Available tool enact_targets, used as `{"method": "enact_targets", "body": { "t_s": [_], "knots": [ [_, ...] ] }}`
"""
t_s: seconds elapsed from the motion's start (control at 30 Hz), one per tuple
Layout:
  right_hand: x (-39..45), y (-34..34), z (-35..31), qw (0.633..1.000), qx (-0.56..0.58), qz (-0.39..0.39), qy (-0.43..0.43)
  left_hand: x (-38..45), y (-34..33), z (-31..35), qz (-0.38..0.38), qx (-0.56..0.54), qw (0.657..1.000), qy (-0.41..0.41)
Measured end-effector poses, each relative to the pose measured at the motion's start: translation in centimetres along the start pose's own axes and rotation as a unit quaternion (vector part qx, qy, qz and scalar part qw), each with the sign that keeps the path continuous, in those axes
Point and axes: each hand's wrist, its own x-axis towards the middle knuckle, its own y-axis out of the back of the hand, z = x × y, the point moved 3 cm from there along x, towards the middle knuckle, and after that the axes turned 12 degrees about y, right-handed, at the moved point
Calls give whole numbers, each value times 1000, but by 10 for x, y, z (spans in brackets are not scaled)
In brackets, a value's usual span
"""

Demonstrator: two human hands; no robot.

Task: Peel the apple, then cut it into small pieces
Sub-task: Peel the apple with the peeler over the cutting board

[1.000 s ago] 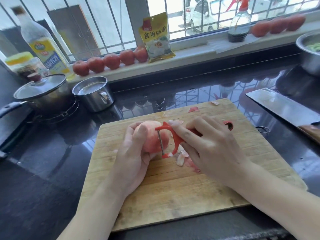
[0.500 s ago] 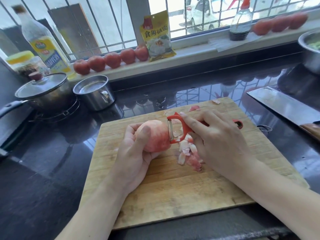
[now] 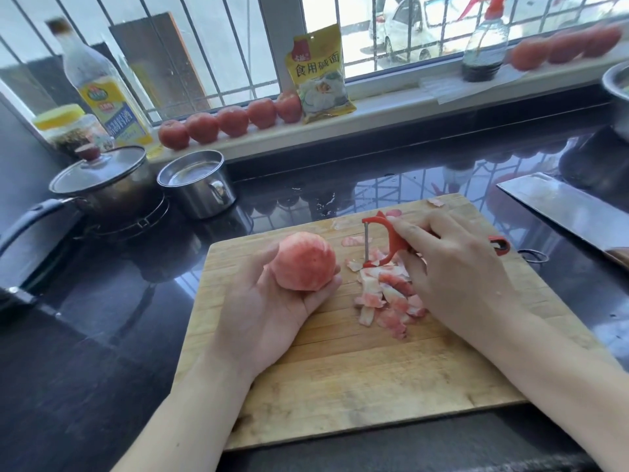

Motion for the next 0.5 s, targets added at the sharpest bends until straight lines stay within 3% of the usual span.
{"method": "enact_targets", "body": {
  "t_s": [0.2, 0.5],
  "knots": [
    [-1, 0, -6, 1000, 25, 0, 13, 2, -1, -1, -13, 55, 998, -25],
    [1, 3, -10, 998, 61, 2, 27, 3, -3, -2, -21, 49, 998, -27]
  ]
}}
